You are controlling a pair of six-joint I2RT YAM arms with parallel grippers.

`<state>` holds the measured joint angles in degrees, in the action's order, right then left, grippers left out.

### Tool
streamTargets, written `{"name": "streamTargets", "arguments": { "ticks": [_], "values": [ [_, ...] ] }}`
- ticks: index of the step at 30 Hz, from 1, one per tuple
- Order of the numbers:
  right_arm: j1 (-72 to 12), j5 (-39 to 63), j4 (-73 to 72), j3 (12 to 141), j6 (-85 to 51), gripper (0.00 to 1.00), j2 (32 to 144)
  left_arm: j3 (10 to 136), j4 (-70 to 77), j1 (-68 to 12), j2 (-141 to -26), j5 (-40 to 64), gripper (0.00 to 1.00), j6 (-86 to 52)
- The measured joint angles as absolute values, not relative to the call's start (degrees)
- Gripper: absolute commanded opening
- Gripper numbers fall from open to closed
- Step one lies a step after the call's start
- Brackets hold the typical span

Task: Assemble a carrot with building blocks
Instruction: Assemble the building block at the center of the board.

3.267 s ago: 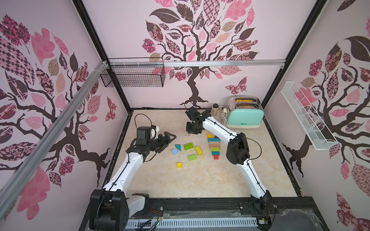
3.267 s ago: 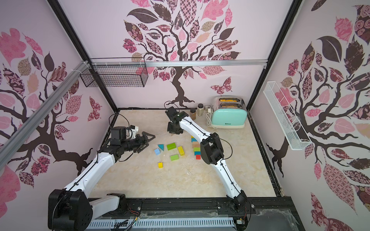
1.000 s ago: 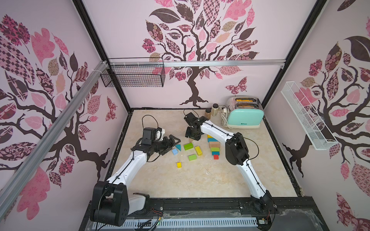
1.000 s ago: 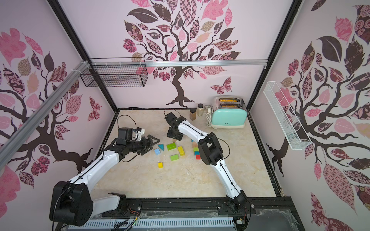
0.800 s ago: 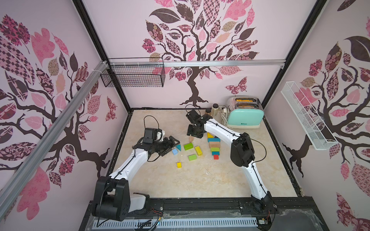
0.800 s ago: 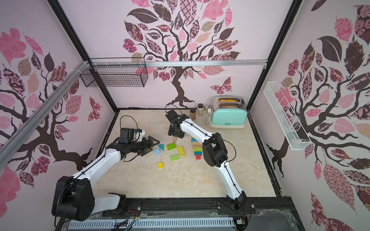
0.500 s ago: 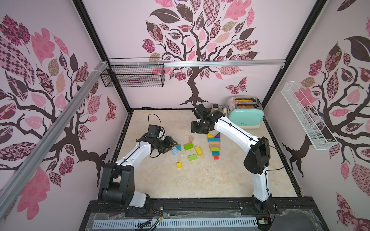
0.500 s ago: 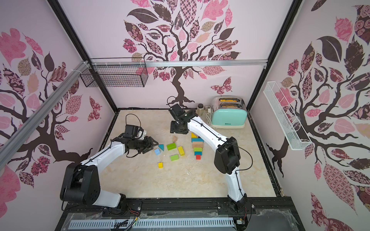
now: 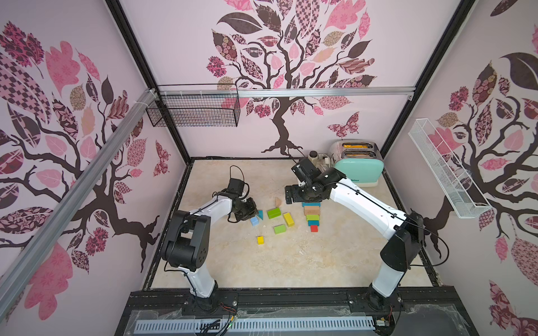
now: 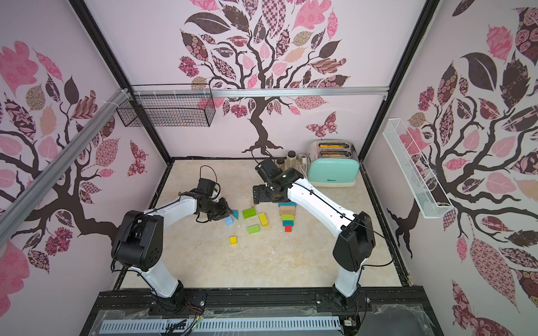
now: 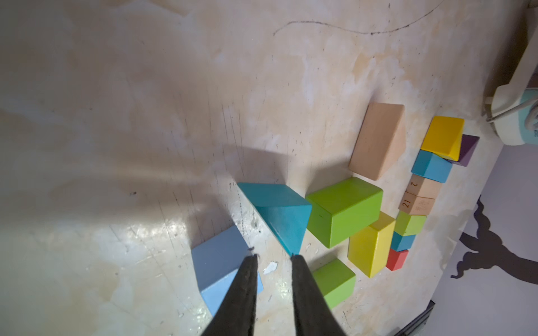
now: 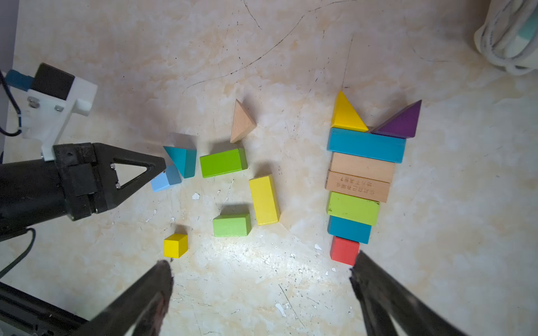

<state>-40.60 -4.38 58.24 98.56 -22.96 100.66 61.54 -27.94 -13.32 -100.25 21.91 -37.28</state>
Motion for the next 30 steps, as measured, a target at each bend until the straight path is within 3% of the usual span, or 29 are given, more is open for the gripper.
{"name": "streamTargets", "arguments": {
  "ticks": [9,22,30],
  "values": [
    [-40.6,-4.8,58.3,98.4,-22.0,0.99,100.2,65.3,-26.6,-13.2,-104.9,20.3,0.17,-36.9],
    [-39.8,-4.5,58.3,98.4,-21.4,0.99,100.2,69.4,-24.4,-14.0,-109.8,19.9,0.22,-36.0],
    [-39.8,-4.1,58.3,98.4,-21.1,0.99,100.2,69.4,-23.5,-15.5,-108.0,19.4,0.46,-35.7]
  ]
}}
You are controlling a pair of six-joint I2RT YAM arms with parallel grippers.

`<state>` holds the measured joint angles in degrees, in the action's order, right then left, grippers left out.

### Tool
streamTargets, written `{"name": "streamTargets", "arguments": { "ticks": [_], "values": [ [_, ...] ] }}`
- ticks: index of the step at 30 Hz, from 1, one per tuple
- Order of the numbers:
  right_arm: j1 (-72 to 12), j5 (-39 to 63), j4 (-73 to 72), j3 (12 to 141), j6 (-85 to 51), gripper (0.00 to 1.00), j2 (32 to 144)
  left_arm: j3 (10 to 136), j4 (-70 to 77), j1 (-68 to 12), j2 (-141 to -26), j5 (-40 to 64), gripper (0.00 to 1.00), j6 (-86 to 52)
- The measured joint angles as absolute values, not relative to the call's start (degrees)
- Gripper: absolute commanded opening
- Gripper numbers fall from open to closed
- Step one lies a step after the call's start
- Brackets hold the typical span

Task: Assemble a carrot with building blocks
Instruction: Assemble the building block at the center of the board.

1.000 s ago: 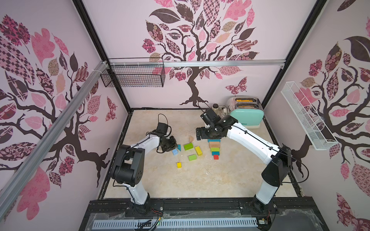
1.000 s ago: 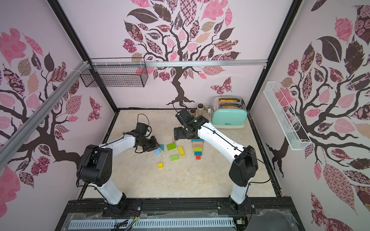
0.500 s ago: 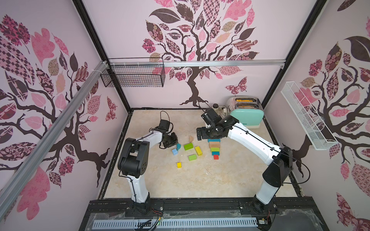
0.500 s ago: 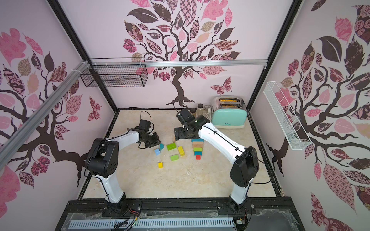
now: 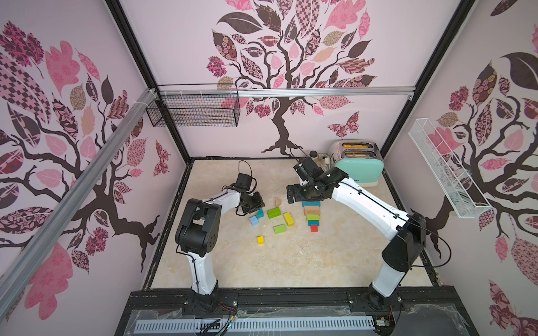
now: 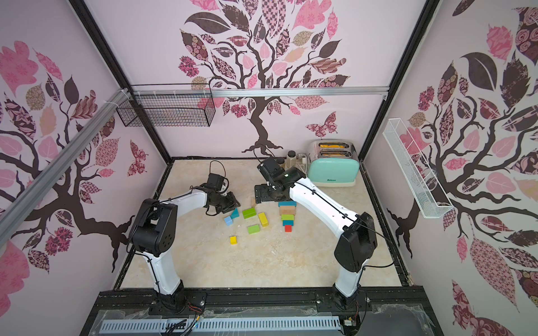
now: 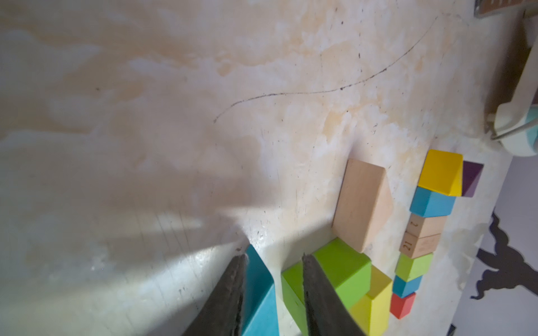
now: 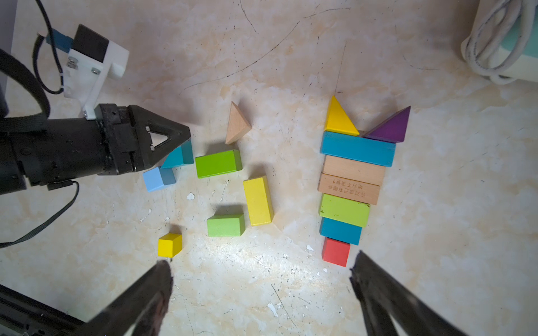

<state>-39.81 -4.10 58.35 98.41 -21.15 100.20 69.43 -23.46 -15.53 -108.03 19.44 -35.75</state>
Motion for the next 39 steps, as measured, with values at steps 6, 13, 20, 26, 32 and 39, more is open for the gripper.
{"name": "streamTargets", "arguments": {
  "ticks": [6,13,20,26,32,39],
  "values": [
    [-39.8,-3.0,57.9,98.1,-20.3,0.99,100.2,69.2,-25.3,-15.4,-101.4,17.1,0.57,-35.4],
    [-39.8,-1.5,57.6,96.2,-20.1,0.99,100.2,63.7,-25.4,-15.9,-92.4,16.8,0.56,-36.7],
    [-39.8,-0.5,57.4,95.1,-19.8,0.99,100.1,56.7,-24.8,-19.6,-89.4,17.2,0.59,-40.8],
    [-39.8,-0.5,57.6,94.7,-19.1,0.99,99.9,56.7,-24.4,-19.8,-90.4,16.7,0.59,-43.1],
    [-39.4,-0.5,57.3,94.0,-18.6,0.99,98.9,60.1,-24.8,-19.8,-94.2,15.6,0.52,-43.9],
    [-38.0,-0.2,57.2,93.6,-17.9,0.99,98.8,60.9,-24.9,-19.9,-95.8,15.7,0.55,-44.7]
  ]
}}
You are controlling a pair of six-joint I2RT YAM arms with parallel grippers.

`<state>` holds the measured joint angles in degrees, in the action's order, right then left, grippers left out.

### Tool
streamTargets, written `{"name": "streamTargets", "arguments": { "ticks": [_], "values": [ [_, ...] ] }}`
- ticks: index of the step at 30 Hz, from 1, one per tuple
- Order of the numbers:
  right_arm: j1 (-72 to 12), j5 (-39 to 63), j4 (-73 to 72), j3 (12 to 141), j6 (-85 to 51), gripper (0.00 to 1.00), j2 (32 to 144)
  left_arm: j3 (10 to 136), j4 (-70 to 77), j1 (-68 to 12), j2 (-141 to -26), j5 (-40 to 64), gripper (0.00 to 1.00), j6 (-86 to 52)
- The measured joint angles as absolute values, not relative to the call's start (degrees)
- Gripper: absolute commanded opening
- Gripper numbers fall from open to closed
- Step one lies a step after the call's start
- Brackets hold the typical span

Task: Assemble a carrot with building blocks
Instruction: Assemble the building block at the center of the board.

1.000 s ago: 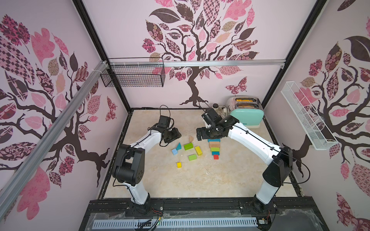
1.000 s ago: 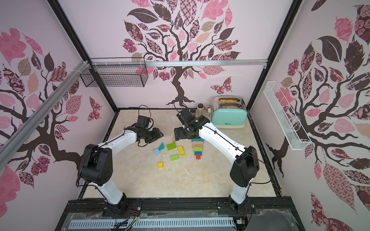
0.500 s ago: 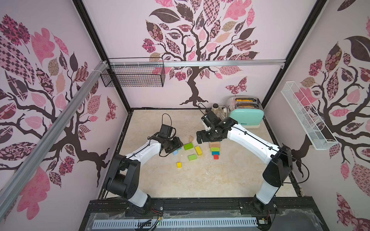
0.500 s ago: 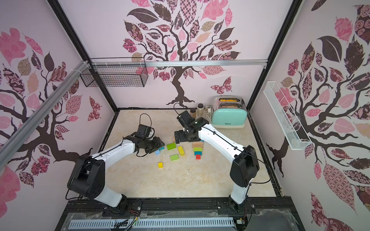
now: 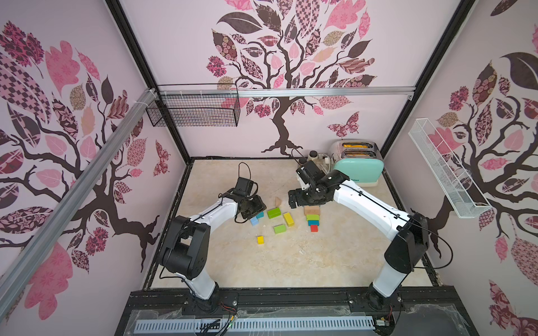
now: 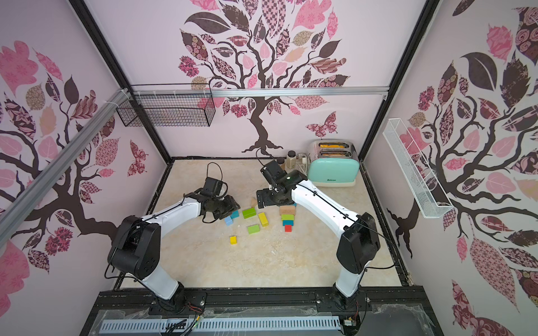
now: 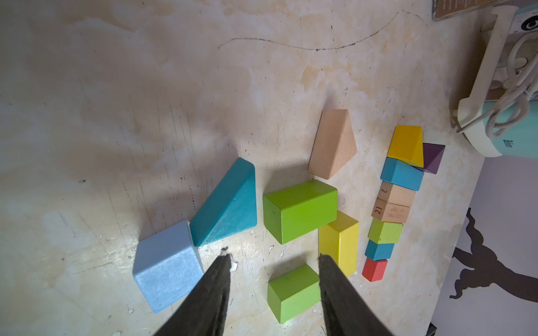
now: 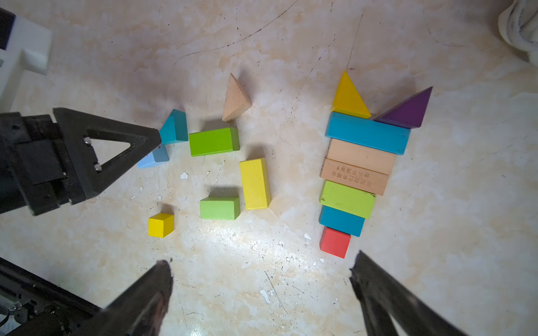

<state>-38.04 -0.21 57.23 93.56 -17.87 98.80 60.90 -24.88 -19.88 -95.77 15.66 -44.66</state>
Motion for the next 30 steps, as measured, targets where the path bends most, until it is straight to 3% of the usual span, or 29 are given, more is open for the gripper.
{"name": "streamTargets", "arguments": {
  "ticks": [10,30],
  "values": [
    [-36.9,0.0,57.2,93.6,-17.3,0.99,98.8,61.0,-24.0,-21.2,-97.3,17.5,0.65,-46.8],
    [-36.8,0.5,56.5,93.5,-17.3,0.99,98.8,67.8,-26.3,-21.2,-104.8,13.5,0.69,-43.2]
  ]
}}
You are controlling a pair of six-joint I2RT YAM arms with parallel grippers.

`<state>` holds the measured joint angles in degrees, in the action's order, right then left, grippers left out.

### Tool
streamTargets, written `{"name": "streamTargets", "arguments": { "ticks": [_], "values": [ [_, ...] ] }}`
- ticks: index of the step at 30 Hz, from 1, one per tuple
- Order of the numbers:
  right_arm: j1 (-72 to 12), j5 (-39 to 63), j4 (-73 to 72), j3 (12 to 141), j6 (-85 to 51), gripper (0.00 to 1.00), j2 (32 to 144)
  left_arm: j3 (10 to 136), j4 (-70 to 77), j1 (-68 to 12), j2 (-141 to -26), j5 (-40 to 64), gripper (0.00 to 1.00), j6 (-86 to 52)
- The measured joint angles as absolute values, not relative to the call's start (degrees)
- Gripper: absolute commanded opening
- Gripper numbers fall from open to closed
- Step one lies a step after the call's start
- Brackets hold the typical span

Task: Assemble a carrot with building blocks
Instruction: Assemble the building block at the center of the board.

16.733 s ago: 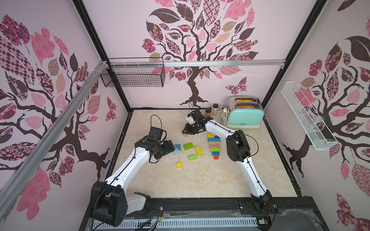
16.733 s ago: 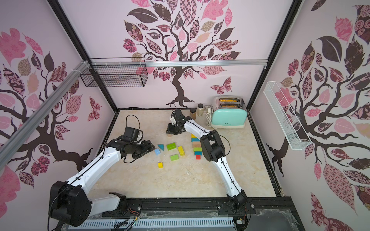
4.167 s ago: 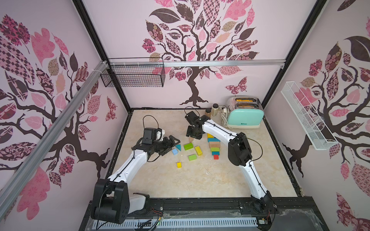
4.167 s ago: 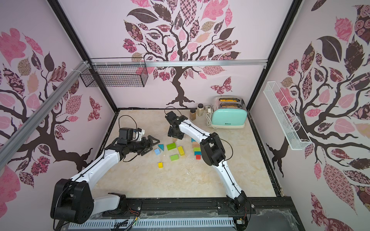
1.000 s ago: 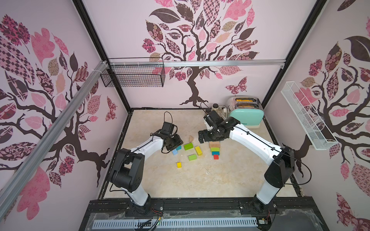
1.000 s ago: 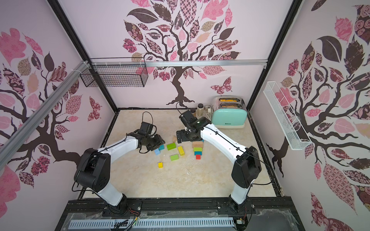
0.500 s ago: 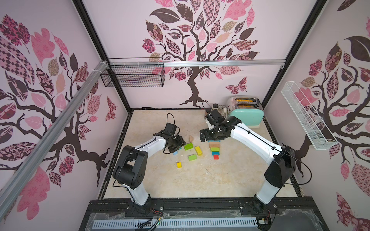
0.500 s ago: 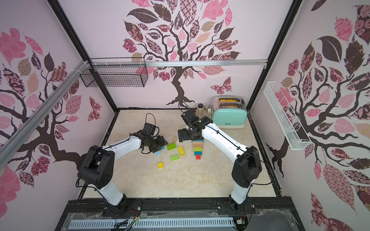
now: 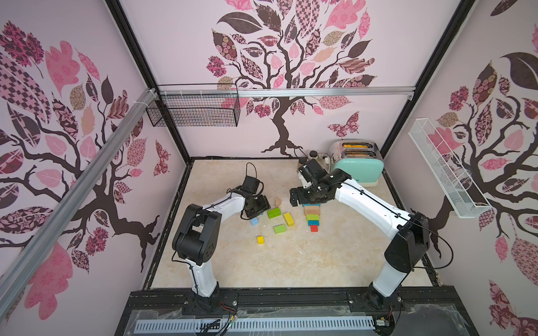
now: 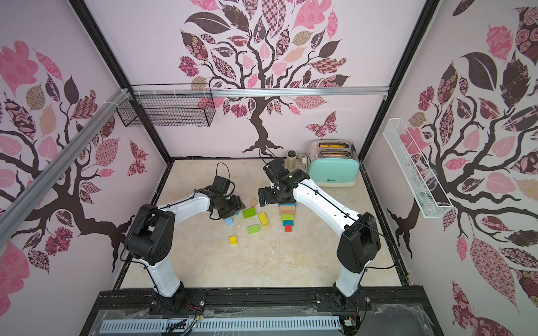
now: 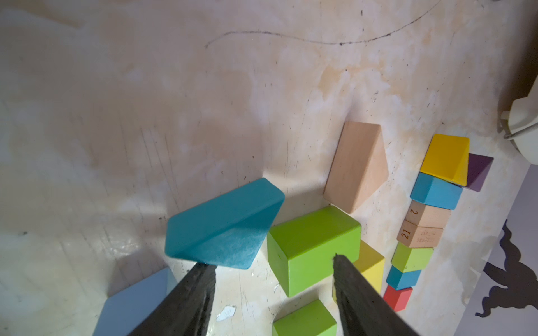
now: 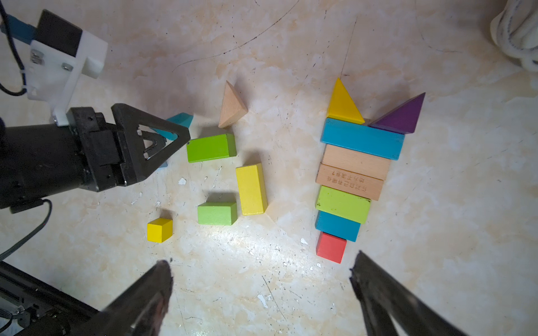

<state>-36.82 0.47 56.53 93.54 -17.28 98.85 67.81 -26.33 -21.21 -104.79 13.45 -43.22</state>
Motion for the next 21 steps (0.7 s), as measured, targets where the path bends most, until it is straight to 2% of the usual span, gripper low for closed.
{"name": "streamTargets", "arguments": {
  "ticks": [21],
  "values": [
    [-36.8,1.3,56.2,93.6,-16.8,0.99,101.0,71.6,-25.1,-21.2,-109.4,13.9,0.7,-38.9]
  ]
}}
